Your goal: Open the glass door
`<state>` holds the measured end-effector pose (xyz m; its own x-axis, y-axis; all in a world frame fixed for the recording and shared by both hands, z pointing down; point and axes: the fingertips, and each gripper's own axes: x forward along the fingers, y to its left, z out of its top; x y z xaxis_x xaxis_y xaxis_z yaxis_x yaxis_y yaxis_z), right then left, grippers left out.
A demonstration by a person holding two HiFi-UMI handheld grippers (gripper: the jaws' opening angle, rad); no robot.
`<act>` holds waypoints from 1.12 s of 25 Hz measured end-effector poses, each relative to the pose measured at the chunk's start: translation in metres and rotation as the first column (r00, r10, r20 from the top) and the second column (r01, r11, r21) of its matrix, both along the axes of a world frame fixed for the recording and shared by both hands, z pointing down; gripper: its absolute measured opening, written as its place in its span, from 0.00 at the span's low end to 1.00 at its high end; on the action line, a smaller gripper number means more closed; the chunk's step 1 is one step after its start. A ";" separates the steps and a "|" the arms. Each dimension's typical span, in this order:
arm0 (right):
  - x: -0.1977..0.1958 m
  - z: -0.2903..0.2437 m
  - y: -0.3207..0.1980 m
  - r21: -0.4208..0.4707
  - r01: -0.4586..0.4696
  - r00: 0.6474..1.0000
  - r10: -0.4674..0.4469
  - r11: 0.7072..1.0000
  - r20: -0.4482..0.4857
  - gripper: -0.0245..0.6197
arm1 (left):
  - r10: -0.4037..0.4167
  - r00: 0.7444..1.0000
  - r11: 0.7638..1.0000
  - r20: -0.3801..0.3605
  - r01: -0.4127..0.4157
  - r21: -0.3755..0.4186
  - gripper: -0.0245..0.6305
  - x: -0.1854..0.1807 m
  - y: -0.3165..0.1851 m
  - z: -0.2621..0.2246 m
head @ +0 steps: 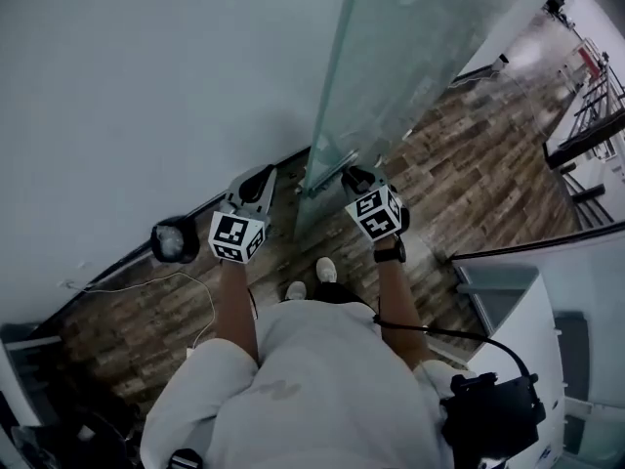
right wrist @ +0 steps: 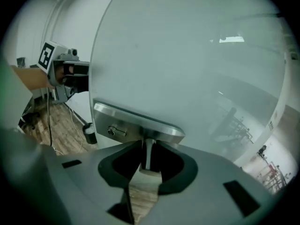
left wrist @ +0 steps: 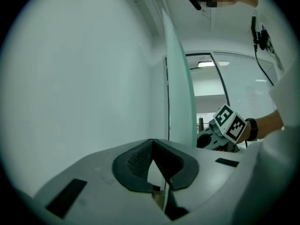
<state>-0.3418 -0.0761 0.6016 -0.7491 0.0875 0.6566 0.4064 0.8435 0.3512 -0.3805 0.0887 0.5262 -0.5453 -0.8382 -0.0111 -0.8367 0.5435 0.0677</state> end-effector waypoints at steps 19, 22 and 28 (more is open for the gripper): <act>-0.174 0.000 0.061 -0.171 0.072 0.990 -0.049 0.983 0.136 0.20 | -0.363 0.931 0.930 -0.043 0.358 -0.089 0.04 -0.029 0.070 0.025; -0.197 -0.001 0.066 -0.177 0.079 0.987 -0.051 0.981 0.155 0.20 | -0.392 0.918 0.917 -0.050 0.386 -0.105 0.04 -0.035 0.074 0.029; -0.244 0.004 0.072 -0.152 0.087 0.982 -0.059 0.984 0.182 0.21 | -0.431 0.901 0.898 -0.055 0.422 -0.124 0.04 -0.053 0.070 0.032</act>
